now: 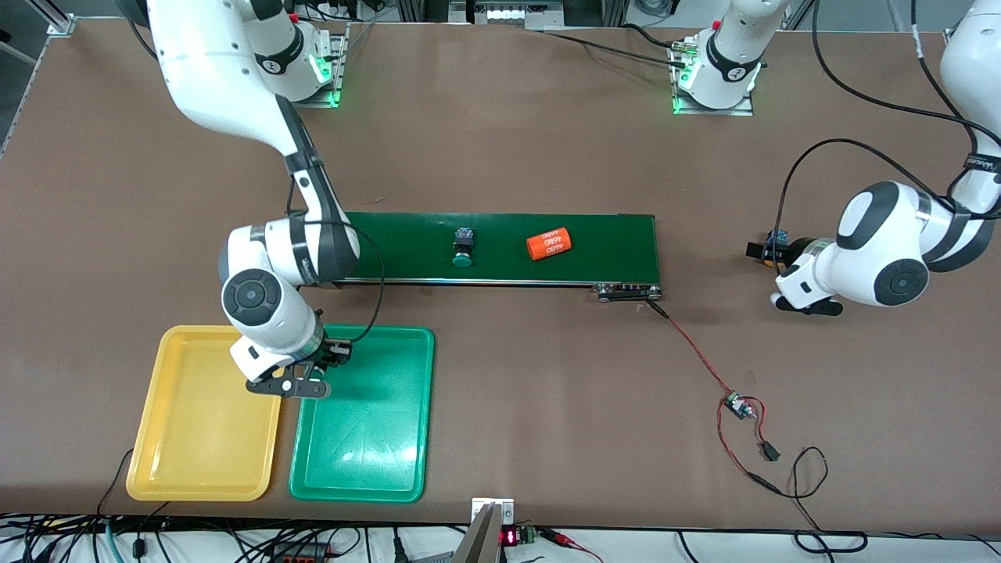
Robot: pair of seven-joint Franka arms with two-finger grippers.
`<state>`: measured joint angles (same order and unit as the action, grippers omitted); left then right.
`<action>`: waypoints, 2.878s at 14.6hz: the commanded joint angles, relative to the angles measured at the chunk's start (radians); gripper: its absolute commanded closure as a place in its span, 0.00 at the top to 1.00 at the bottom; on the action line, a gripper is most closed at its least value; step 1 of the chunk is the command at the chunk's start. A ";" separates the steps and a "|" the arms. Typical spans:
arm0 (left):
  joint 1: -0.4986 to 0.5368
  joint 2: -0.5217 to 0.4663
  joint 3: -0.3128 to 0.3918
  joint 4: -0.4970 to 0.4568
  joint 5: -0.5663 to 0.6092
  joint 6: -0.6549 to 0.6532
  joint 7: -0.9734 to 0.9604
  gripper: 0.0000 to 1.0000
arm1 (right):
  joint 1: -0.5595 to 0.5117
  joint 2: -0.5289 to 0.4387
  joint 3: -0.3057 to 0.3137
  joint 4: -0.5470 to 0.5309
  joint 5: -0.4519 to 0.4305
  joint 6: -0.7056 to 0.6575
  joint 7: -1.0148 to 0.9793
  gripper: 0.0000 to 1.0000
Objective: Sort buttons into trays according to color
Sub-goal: 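Drop the green button into the green tray while the left gripper grasps yellow, then place the yellow button on the belt while the right gripper returns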
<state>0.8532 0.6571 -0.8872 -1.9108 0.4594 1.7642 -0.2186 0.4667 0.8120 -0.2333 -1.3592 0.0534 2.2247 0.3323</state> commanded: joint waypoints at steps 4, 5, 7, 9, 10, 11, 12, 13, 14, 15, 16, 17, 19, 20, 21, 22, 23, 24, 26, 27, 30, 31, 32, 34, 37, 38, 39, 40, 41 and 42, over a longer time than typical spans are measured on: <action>-0.278 -0.192 0.368 -0.118 -0.059 0.220 0.212 1.00 | -0.002 0.111 0.019 0.110 0.000 0.056 -0.012 0.05; -0.327 -0.212 0.436 -0.164 -0.059 0.282 0.223 1.00 | 0.000 0.122 0.019 0.118 0.000 0.056 -0.012 0.27; -0.411 -0.244 0.516 -0.235 -0.070 0.337 0.216 1.00 | -0.008 0.133 0.019 0.120 0.003 0.078 -0.009 1.00; -0.410 -0.241 0.519 -0.264 -0.070 0.340 0.212 1.00 | -0.011 0.124 0.019 0.120 0.005 0.069 -0.007 1.00; -0.408 -0.232 0.521 -0.266 -0.070 0.345 0.219 1.00 | -0.008 0.112 0.019 0.120 0.008 0.059 -0.004 1.00; -0.405 -0.214 0.524 -0.266 -0.070 0.351 0.220 1.00 | -0.007 0.092 0.019 0.120 0.011 0.043 -0.003 1.00; -0.404 -0.208 0.524 -0.266 -0.070 0.353 0.222 0.87 | -0.003 0.076 0.019 0.118 0.026 0.014 -0.001 1.00; -0.404 -0.194 0.522 -0.267 -0.070 0.351 0.222 0.61 | 0.004 0.053 0.019 0.115 0.069 -0.020 0.004 1.00; -0.401 -0.182 0.524 -0.266 -0.070 0.357 0.223 0.45 | 0.007 0.024 0.019 0.114 0.097 -0.067 0.005 1.00; -0.399 -0.183 0.524 -0.263 -0.068 0.362 0.223 0.34 | 0.013 0.006 0.020 0.114 0.105 -0.118 0.007 1.00; -0.399 -0.189 0.522 -0.255 -0.068 0.360 0.225 0.22 | 0.029 -0.019 0.020 0.108 0.105 -0.157 0.017 1.00; -0.401 -0.200 0.521 -0.248 -0.068 0.360 0.225 0.15 | 0.052 -0.040 0.017 0.091 0.105 -0.202 0.048 1.00; -0.419 -0.235 0.504 -0.214 -0.070 0.353 0.223 0.15 | 0.095 -0.105 0.017 0.036 0.103 -0.240 0.120 1.00; -0.434 -0.257 0.475 -0.205 -0.071 0.354 0.223 0.15 | 0.121 -0.134 0.017 -0.001 0.103 -0.240 0.138 1.00; -0.437 -0.266 0.431 -0.188 -0.071 0.345 0.220 0.16 | 0.141 -0.163 0.017 -0.041 0.103 -0.240 0.154 1.00; -0.439 -0.266 0.359 -0.154 -0.073 0.293 0.208 0.15 | 0.162 -0.198 0.019 -0.095 0.103 -0.238 0.166 1.00; -0.445 -0.263 0.320 -0.104 -0.096 0.225 0.190 0.15 | 0.182 -0.230 0.019 -0.142 0.103 -0.240 0.169 1.00; -0.468 -0.257 0.312 -0.053 -0.161 0.160 0.158 0.15 | 0.213 -0.270 0.017 -0.199 0.103 -0.240 0.177 1.00; -0.499 -0.252 0.312 -0.005 -0.339 0.123 0.111 0.16 | 0.233 -0.330 0.019 -0.279 0.103 -0.238 0.208 1.00; -0.519 -0.249 0.312 -0.004 -0.411 0.135 0.087 0.16 | 0.254 -0.349 0.017 -0.311 0.103 -0.231 0.220 1.00; -0.624 -0.228 0.312 -0.005 -0.493 0.225 -0.077 0.17 | 0.299 -0.363 0.015 -0.388 0.102 -0.194 0.292 1.00; -0.650 -0.214 0.312 -0.005 -0.493 0.263 -0.137 0.17 | 0.323 -0.367 0.015 -0.423 0.099 -0.160 0.313 1.00; -0.681 -0.196 0.312 -0.005 -0.495 0.317 -0.187 0.18 | 0.346 -0.370 0.012 -0.463 0.097 -0.121 0.335 1.00; -0.720 -0.162 0.312 -0.005 -0.496 0.395 -0.218 0.19 | 0.371 -0.373 0.011 -0.520 0.094 -0.053 0.361 1.00; -0.763 -0.142 0.310 -0.014 -0.498 0.417 -0.268 0.37 | 0.372 -0.372 0.012 -0.560 0.088 -0.008 0.361 1.00; -0.763 -0.142 0.310 -0.017 -0.501 0.413 -0.275 0.66 | 0.371 -0.372 0.012 -0.574 0.086 0.009 0.360 1.00; -0.770 -0.148 0.309 -0.022 -0.501 0.400 -0.278 1.00 | 0.366 -0.372 0.012 -0.577 0.086 0.010 0.359 0.97; -0.783 -0.154 0.309 -0.017 -0.501 0.378 -0.281 1.00 | 0.359 -0.372 0.012 -0.577 0.088 0.007 0.356 0.85; -0.783 -0.163 0.309 -0.011 -0.501 0.367 -0.280 1.00 | 0.356 -0.372 0.011 -0.577 0.088 0.001 0.358 0.42; -0.780 -0.181 0.310 -0.011 -0.501 0.364 -0.280 1.00 | 0.356 -0.372 0.011 -0.577 0.088 0.000 0.356 0.34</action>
<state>0.0848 0.5213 -0.5865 -1.9278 -0.0176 2.1621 -0.4921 0.8283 0.4768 -0.2255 -1.9018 0.1491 2.2195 0.6798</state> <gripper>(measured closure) 0.269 0.088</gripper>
